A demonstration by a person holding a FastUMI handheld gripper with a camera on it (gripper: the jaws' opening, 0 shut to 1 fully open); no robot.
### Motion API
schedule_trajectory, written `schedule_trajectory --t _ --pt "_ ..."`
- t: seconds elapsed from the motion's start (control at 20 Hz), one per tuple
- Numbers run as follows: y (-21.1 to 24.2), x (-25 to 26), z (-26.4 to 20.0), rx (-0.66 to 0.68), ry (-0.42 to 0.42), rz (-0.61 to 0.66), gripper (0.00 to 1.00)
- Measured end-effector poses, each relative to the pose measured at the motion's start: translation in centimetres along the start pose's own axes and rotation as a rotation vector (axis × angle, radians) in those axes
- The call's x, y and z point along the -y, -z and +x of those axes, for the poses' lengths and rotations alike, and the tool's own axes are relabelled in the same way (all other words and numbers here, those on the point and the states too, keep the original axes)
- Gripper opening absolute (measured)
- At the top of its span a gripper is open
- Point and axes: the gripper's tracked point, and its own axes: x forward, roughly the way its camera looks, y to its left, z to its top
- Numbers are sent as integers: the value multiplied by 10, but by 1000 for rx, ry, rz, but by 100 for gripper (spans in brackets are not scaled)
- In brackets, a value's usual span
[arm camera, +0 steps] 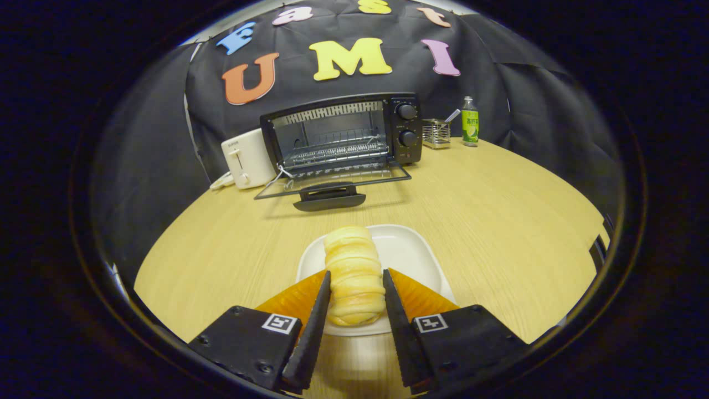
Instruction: Open the toaster oven, put the food inside, and close the toaster oven door.
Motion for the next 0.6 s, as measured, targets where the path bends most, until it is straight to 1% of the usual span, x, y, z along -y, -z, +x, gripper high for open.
schedule_trajectory --t 0.2,0.3,0.45,0.55,0.6 --pt "-24 -19 -4 46 -123 58 63" --pt "-33 -30 -5 59 -193 137 63" --pt "-42 -46 -6 49 -296 220 63" --pt "-49 -56 -6 30 -361 299 63" --pt "-53 -58 -4 21 -377 330 63"
